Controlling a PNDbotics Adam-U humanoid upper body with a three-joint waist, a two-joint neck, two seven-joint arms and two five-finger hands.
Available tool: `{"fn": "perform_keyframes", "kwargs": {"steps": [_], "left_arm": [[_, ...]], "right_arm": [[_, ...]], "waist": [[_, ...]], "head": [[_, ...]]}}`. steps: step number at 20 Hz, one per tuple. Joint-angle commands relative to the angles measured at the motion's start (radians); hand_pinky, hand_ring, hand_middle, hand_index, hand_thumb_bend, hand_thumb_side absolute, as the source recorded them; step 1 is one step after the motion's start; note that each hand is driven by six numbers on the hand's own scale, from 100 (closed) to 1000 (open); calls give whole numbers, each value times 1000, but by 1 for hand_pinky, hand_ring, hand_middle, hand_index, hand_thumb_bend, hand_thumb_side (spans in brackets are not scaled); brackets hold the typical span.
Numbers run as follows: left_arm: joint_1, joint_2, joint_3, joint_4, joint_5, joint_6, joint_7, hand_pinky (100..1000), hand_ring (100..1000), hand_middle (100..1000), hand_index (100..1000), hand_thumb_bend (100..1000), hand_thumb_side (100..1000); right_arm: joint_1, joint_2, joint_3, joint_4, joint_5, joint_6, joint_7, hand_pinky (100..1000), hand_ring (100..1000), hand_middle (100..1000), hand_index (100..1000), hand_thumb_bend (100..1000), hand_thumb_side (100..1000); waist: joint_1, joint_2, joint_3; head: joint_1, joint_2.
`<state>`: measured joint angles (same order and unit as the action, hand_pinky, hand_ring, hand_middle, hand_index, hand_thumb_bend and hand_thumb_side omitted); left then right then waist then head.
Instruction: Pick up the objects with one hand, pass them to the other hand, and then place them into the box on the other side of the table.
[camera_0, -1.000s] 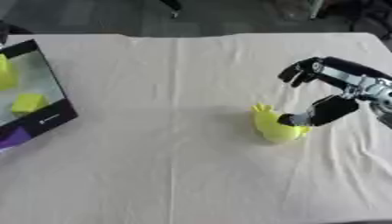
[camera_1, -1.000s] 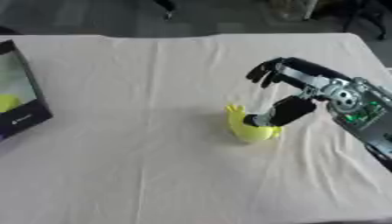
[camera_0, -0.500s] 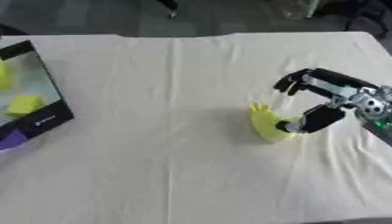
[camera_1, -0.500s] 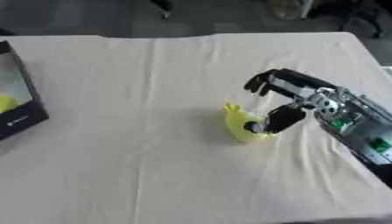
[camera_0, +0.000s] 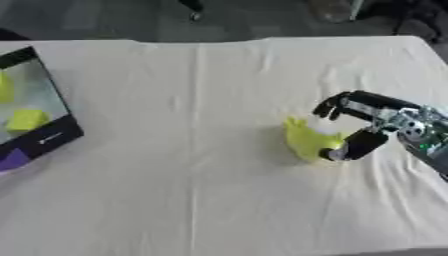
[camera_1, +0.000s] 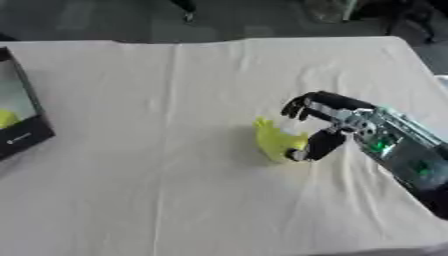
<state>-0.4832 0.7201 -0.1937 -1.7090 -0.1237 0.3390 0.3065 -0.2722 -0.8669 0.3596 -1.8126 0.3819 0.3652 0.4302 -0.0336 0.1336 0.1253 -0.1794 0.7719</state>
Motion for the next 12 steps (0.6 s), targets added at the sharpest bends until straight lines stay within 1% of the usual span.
{"fn": "perform_keyframes", "kwargs": {"steps": [1,5,12], "left_arm": [[-7,20,19,-8,-4,0,7,839,622,593,696,465,436],[-4,16,19,-6,-5,0,9,840,622,592,695,464,438],[-4,9,17,-7,-9,-2,11,840,622,591,693,463,438]], "right_arm": [[-8,-21,-8,13,2,-6,16,885,797,762,837,442,133],[-13,-9,-1,31,6,-6,23,880,792,758,833,447,135],[-16,42,21,78,36,4,3,864,770,735,817,442,119]], "waist": [[2,-2,2],[3,-2,2],[6,0,6]], "head": [[-3,-2],[-10,-2],[-19,-2]]}}
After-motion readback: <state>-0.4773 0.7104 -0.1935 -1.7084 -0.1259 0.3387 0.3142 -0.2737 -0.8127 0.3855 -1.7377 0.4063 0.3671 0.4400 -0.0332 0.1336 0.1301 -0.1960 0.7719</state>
